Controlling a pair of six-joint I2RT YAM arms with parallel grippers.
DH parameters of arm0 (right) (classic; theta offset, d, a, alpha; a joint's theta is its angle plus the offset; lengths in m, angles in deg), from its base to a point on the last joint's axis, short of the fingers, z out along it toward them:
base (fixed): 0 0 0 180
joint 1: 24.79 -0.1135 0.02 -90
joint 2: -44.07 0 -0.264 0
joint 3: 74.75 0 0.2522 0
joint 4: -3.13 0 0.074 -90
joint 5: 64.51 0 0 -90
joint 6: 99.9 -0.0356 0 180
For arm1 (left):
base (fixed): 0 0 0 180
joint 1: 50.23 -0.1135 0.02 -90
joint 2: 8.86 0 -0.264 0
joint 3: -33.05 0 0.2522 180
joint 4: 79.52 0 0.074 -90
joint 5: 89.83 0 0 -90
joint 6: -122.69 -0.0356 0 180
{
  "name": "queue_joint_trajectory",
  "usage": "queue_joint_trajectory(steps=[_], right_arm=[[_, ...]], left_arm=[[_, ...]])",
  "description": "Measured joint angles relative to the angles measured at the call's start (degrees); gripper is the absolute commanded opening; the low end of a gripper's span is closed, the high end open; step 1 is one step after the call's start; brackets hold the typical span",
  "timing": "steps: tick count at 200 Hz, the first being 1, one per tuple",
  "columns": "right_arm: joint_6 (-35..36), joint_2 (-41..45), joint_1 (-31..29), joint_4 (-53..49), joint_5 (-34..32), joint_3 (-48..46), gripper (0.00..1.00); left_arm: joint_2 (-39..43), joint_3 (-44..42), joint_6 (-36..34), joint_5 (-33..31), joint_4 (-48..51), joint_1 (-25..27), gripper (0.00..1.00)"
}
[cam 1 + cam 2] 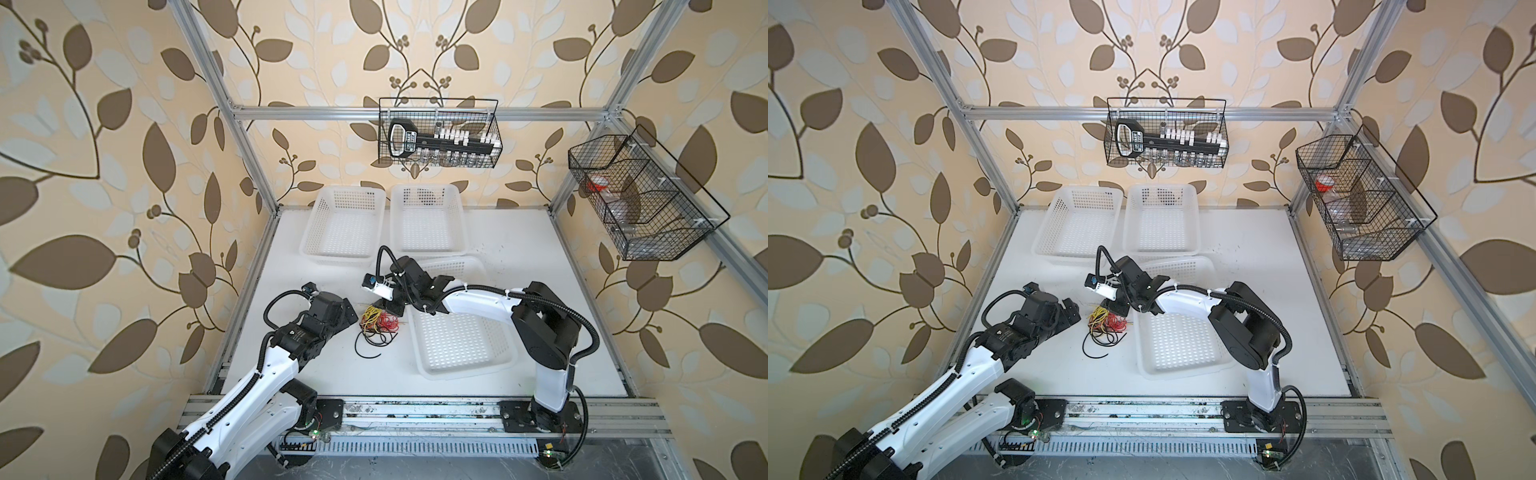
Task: Untangle the cables
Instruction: 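Lower the right gripper onto the yellow wire while the left gripper hovers nearby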
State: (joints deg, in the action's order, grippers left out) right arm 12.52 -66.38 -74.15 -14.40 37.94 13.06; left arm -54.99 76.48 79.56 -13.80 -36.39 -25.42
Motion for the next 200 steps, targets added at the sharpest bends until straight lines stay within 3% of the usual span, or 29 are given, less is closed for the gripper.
queue_joint_trajectory(steps=[78, 112, 155, 200], right_arm=[[2.4, -2.4, 0.0, -3.0, 3.3, 3.2, 0.36], [3.8, -3.3, 0.0, -5.3, 4.3, 4.5, 0.26], [5.4, -3.4, 0.0, -6.4, 4.9, 5.6, 0.02], [5.7, -3.4, 0.0, -5.2, 4.2, 5.6, 0.00]], left_arm=[[-0.1, 0.0, -0.2, -0.1, 0.0, 0.0, 0.99], [-0.1, -0.1, -0.2, -0.1, -0.1, 0.0, 0.99], [-0.1, -1.0, -0.2, -0.1, -0.3, 0.0, 0.99], [-0.1, -1.0, -0.2, -0.2, -0.4, 0.0, 0.99]])
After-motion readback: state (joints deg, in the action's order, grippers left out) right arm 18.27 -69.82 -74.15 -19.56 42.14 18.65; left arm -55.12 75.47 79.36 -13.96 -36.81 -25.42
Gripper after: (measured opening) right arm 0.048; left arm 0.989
